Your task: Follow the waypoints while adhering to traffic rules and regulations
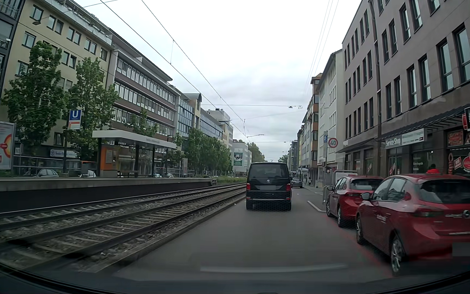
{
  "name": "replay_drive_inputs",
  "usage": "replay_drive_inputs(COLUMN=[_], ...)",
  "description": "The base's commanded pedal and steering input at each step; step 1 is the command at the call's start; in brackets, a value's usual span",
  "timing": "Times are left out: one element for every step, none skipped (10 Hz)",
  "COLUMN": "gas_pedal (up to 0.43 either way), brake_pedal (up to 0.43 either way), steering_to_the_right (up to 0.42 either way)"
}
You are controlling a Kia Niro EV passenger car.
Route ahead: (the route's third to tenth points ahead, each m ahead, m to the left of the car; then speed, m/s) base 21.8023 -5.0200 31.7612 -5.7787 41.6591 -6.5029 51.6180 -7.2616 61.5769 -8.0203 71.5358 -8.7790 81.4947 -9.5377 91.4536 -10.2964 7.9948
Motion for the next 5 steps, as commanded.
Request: replay_drive_inputs(gas_pedal=[0.079,0.079,0.079,0.079,0.079], brake_pedal=[0.000,0.000,0.000,0.000,0.000], steering_to_the_right=[0.033,0.041,0.050,0.056,0.056])
